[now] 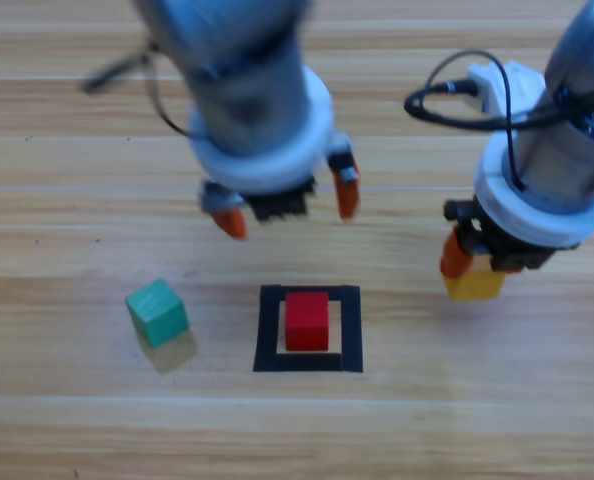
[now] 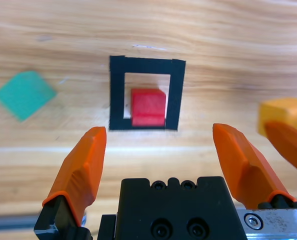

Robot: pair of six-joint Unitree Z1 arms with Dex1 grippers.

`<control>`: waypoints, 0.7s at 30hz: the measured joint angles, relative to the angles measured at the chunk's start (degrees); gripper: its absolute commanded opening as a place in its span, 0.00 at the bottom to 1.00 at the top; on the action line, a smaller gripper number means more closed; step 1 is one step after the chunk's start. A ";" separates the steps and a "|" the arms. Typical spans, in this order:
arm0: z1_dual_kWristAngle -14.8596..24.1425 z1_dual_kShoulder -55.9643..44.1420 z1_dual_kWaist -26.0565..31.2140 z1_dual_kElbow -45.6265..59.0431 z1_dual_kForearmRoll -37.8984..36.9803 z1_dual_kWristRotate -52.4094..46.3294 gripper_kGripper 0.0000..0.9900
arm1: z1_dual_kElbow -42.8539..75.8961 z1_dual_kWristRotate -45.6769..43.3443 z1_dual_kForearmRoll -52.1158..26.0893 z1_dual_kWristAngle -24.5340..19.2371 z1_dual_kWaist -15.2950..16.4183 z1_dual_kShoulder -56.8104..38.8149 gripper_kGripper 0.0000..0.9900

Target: Stack the blocks in the rectangular block: red at the bottom, yellow in the middle, green on top

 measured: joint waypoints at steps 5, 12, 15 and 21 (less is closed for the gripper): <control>0.34 -7.95 0.81 2.93 2.67 -2.50 0.92 | -5.71 3.13 3.40 0.00 1.72 0.07 0.02; 0.29 -9.90 4.86 7.84 4.92 -8.80 0.95 | -18.00 7.32 10.64 -0.25 5.78 4.01 0.02; -0.19 -9.91 6.34 7.84 6.05 -9.00 0.95 | -20.34 7.73 11.43 -0.25 7.39 7.07 0.02; -1.19 -11.06 9.04 9.63 6.40 -8.56 1.00 | -27.67 9.14 15.41 -0.40 9.10 12.28 0.02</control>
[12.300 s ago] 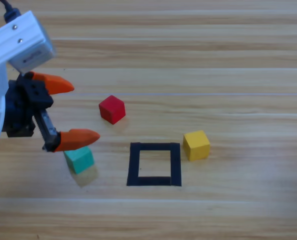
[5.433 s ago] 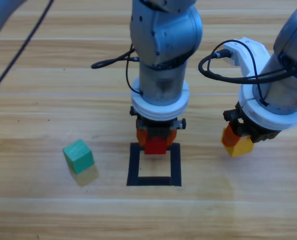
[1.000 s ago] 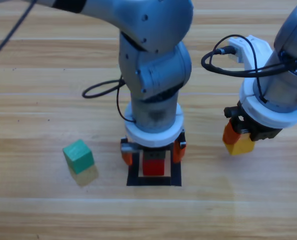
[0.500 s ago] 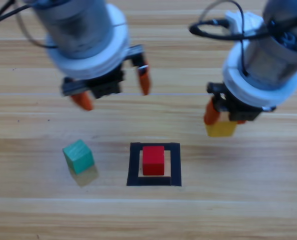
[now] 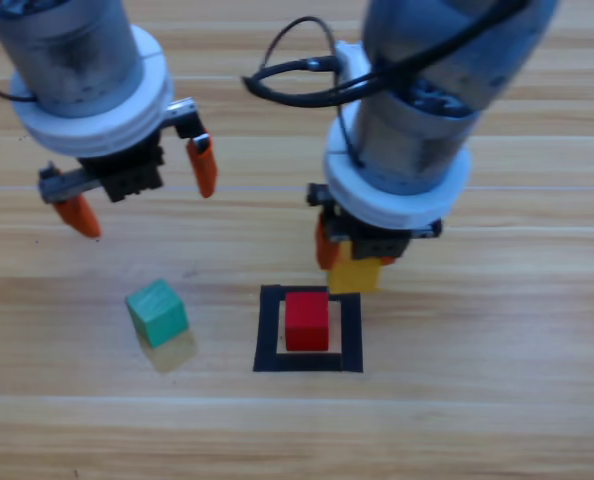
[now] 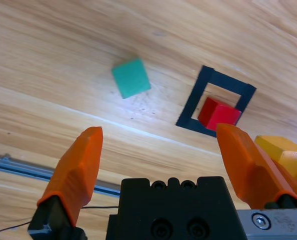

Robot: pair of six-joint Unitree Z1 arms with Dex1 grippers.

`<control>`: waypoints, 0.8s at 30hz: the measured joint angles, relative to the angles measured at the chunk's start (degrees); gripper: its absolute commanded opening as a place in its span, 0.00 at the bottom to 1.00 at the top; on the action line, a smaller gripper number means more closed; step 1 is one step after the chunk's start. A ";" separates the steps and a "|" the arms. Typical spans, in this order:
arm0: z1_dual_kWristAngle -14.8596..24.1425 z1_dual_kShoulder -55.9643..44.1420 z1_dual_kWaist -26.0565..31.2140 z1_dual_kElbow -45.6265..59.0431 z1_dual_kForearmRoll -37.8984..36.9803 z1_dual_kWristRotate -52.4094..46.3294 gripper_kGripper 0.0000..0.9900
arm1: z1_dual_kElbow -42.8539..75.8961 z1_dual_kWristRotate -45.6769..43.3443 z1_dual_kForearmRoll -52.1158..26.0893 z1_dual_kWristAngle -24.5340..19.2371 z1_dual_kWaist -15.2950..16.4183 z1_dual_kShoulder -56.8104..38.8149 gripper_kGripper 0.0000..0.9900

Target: Stack the blocks in the rectangular block: red at the bottom, yellow in the middle, green on top

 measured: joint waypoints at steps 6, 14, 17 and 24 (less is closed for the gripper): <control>-0.70 -5.81 3.02 3.69 0.00 1.24 1.00 | -2.91 0.00 1.65 -0.27 0.78 2.84 0.02; -2.32 -9.31 7.98 7.28 0.00 5.33 1.00 | -5.86 0.01 1.87 -0.54 1.98 5.65 0.02; -2.57 -9.38 8.90 7.39 0.00 5.66 1.00 | -6.13 0.25 1.87 -0.75 2.19 5.78 0.02; -2.96 -9.82 9.85 9.72 -0.21 6.02 1.00 | -7.15 0.72 1.88 -2.10 2.38 6.66 0.02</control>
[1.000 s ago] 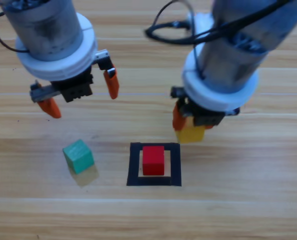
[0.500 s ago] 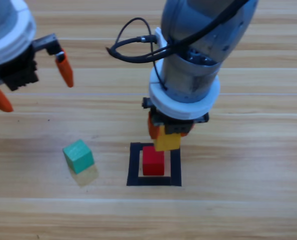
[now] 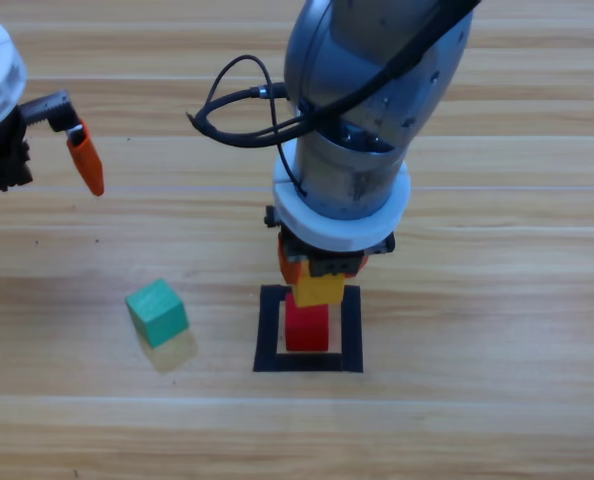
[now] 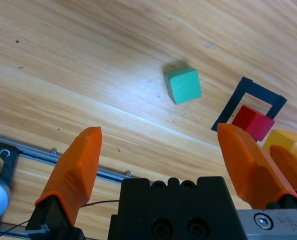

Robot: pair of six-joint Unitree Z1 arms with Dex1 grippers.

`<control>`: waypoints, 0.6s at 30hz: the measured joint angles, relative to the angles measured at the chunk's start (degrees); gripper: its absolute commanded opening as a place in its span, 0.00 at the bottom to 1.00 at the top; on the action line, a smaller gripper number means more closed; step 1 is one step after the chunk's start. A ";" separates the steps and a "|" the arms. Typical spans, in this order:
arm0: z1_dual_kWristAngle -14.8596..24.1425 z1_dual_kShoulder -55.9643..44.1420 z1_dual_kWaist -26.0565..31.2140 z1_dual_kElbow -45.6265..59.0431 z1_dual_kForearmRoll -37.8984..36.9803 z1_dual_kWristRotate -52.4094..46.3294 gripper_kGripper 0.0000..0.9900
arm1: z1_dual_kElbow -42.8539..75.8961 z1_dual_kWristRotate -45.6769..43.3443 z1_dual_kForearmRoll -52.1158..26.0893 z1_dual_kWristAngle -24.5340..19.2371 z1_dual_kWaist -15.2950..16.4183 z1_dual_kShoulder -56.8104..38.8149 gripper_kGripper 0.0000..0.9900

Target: Stack the blocks in the rectangular block: red at the bottom, yellow in the middle, green on top

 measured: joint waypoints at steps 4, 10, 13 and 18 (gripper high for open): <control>-0.11 -0.01 0.11 0.29 -0.54 0.03 1.00 | -0.09 0.48 0.00 -0.60 0.00 0.82 0.02; -0.43 -0.03 0.12 1.74 -1.53 0.19 1.00 | -0.64 2.22 0.03 -0.87 0.00 0.94 0.02; -0.44 -0.06 0.12 2.20 -2.01 0.19 1.00 | -0.74 2.55 0.03 -0.88 0.01 0.95 0.02; -0.52 -0.07 0.12 2.66 -2.39 0.19 1.00 | -0.81 3.35 0.03 -0.88 0.01 1.11 0.02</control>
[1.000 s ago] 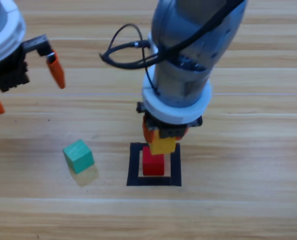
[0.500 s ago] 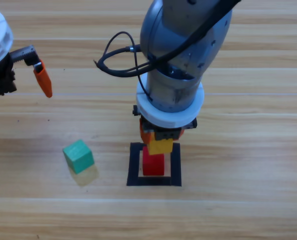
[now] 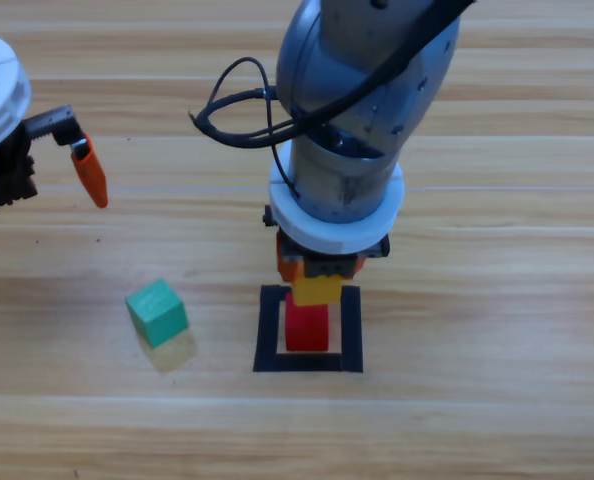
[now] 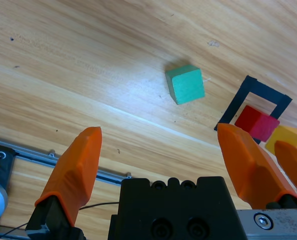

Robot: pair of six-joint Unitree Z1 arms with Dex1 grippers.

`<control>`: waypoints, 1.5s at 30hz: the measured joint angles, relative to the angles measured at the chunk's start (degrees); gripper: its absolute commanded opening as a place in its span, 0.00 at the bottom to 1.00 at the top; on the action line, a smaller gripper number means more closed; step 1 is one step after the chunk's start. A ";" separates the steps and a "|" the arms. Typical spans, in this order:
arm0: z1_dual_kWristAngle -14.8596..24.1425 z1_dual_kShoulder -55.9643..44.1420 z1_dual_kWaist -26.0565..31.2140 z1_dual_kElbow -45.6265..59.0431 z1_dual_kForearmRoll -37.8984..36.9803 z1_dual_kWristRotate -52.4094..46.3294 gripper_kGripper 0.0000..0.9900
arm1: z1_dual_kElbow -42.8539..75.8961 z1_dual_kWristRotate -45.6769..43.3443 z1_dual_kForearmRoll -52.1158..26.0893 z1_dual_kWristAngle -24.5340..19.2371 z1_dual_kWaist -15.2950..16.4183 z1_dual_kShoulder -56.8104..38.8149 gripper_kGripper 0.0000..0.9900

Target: Stack the blocks in the rectangular block: red at the bottom, yellow in the middle, green on top

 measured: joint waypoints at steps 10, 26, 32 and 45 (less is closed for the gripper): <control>-0.19 -0.03 0.01 1.66 -1.66 0.29 1.00 | -0.56 0.95 0.00 0.00 0.02 0.70 0.02; -0.49 -0.03 0.03 2.53 -2.82 0.42 1.00 | -2.88 0.95 0.06 0.00 0.18 3.99 0.03; -0.55 -0.03 0.03 2.92 -2.96 0.42 1.00 | -2.88 0.95 0.06 0.00 0.19 3.99 0.08; -0.82 -0.03 0.03 2.97 -3.27 0.42 1.00 | -4.56 0.92 0.59 0.00 0.20 5.43 1.00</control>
